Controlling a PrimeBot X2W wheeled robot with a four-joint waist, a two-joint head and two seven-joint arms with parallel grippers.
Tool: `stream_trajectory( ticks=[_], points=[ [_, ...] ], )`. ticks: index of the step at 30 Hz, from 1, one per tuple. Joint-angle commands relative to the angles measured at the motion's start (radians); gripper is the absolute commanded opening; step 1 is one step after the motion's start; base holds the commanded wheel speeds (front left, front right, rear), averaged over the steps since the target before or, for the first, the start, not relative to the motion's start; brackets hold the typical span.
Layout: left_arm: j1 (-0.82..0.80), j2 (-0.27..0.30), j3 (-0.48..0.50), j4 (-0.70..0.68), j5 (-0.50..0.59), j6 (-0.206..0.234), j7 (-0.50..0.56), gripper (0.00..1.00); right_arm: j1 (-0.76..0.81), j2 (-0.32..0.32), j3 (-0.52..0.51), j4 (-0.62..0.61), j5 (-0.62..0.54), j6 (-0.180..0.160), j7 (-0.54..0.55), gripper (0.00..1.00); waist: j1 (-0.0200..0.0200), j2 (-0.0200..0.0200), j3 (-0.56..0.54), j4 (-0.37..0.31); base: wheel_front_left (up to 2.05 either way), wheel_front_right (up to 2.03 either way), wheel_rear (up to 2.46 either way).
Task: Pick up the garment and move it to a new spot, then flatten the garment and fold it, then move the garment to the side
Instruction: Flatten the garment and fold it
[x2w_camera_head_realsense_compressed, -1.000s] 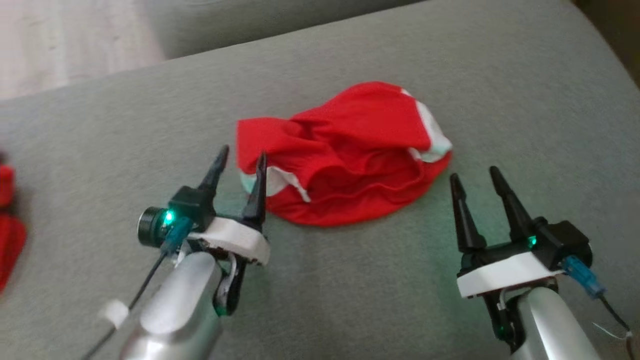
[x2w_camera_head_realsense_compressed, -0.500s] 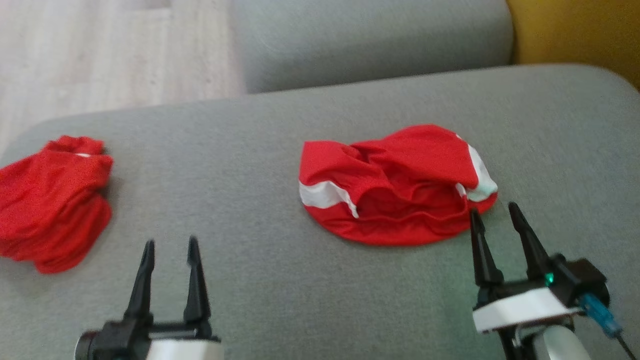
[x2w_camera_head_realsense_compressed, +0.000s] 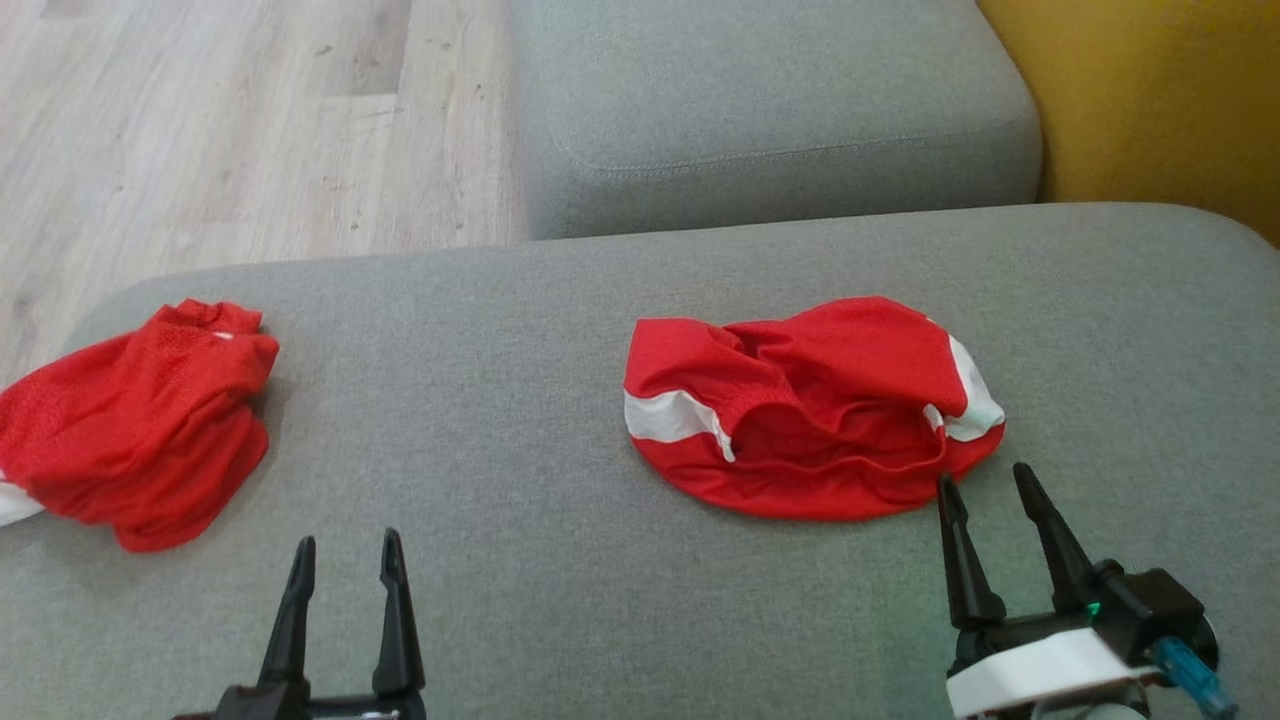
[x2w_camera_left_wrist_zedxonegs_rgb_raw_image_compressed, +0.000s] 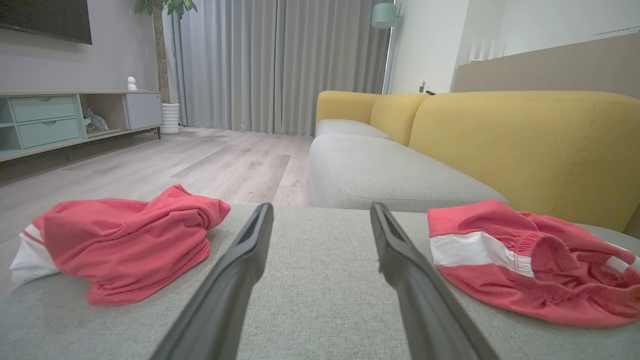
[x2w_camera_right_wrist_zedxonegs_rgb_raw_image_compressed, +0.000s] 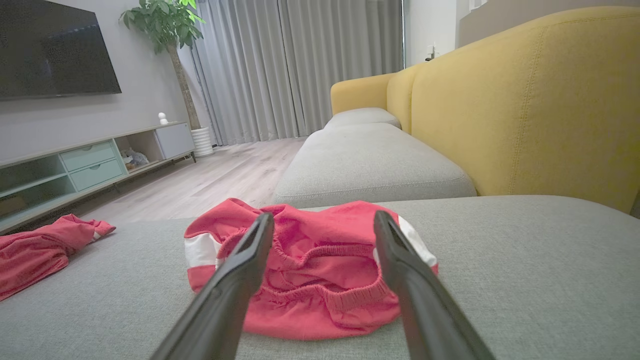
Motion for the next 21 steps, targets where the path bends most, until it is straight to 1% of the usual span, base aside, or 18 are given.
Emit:
stream_trajectory(
  ticks=[1,21],
  points=[
    [-0.025,-0.004,0.024,-0.023,0.003,0.011,-0.006,1.0,-0.025,-0.004,0.029,-0.028,-0.005,0.007,-0.004,1.0,0.0,0.0,-0.005,-0.003,0.0,0.0,0.0],
    [0.0,-0.004,0.035,-0.013,0.017,-0.003,-0.006,1.0,-0.016,-0.004,0.039,-0.02,0.005,0.007,-0.004,1.0,0.0,0.0,-0.014,-0.011,0.0,0.0,0.0]
  ],
)
